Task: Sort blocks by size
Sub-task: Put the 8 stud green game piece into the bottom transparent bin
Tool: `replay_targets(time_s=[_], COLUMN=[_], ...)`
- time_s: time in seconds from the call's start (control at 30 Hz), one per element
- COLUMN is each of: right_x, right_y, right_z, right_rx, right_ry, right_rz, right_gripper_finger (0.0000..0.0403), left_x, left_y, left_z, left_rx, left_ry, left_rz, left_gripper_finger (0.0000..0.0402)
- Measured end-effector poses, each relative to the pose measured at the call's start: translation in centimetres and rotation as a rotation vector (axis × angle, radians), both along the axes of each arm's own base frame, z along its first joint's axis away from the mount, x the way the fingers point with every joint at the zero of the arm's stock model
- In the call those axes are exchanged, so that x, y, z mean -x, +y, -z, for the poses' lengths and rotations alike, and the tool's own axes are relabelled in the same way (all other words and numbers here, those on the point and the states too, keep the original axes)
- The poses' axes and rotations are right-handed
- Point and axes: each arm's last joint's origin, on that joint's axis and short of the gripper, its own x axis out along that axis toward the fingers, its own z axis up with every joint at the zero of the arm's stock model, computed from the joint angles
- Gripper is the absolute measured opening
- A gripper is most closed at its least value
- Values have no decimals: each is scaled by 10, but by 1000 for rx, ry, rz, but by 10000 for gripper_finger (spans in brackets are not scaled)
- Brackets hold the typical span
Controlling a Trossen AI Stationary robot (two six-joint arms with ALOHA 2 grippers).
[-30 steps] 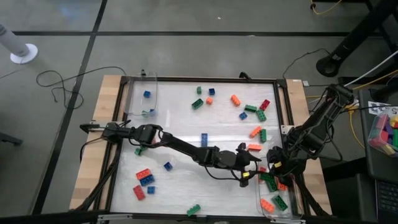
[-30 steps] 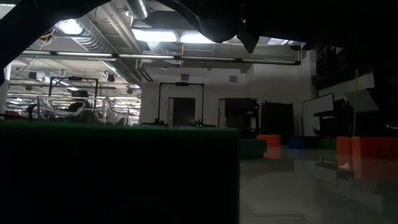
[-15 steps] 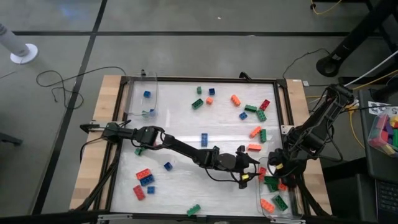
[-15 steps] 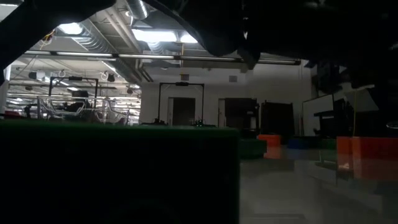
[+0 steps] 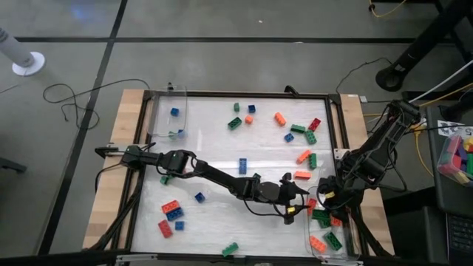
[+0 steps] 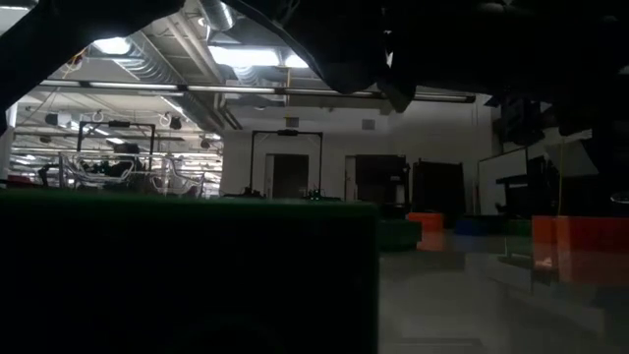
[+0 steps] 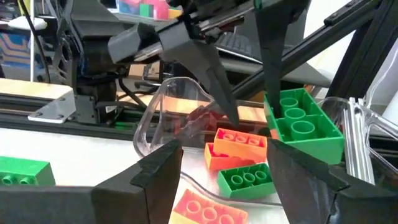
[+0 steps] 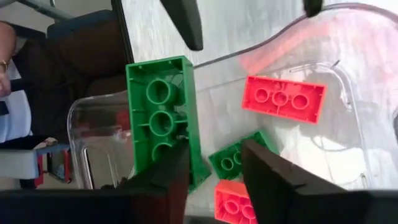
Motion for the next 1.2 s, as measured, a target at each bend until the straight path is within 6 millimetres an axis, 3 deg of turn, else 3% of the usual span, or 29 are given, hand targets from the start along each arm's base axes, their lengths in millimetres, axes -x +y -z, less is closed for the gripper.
replay_targets(time_s=[0.13,0.37,0.57,0.9,1.2], right_x=[0,0,-3,0,-2], right_y=[-1,-1,-3,-1,-2], right_z=[1,1,0,0,0], right_rx=[14,24,79,12,57], right_ry=[-3,-13,-97,-4,-63], right_rz=[7,16,87,13,67], right_gripper_finger=[162,152,147,147,147], left_x=[0,0,0,0,0], left_y=[0,0,1,0,0], left_z=[0,-9,-7,-2,-1], left_rx=[9,66,36,-4,20], left_ry=[0,-87,-60,-13,1], left_rz=[-2,-17,-30,-27,-37], left_gripper_finger=[224,224,224,224,224])
